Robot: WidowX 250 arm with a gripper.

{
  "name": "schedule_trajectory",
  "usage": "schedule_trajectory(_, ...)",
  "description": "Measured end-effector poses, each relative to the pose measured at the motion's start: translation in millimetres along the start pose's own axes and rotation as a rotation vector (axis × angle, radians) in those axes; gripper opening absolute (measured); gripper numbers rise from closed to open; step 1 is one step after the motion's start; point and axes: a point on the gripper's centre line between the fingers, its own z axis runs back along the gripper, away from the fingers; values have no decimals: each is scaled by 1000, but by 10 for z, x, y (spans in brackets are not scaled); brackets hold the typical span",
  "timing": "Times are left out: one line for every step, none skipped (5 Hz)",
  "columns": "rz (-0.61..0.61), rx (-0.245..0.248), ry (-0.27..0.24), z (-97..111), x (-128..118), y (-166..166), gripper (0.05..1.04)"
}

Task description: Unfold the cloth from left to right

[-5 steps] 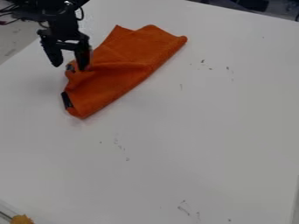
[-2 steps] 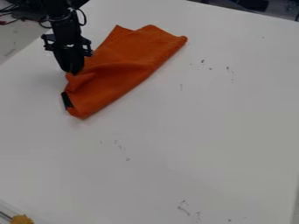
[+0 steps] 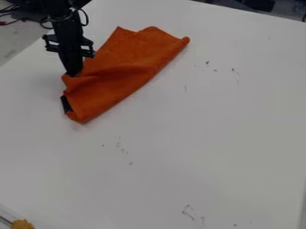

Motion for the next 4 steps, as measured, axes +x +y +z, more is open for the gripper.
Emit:
schedule_trajectory(-27,26,-2,173,110,-77,64)
schedule_trajectory(-67,70,-52,548,311,-225,64)
schedule_trajectory(-113,80,-64,778,424,-516,64)
schedule_trajectory(-121,81,-78,1010,409,-853,64)
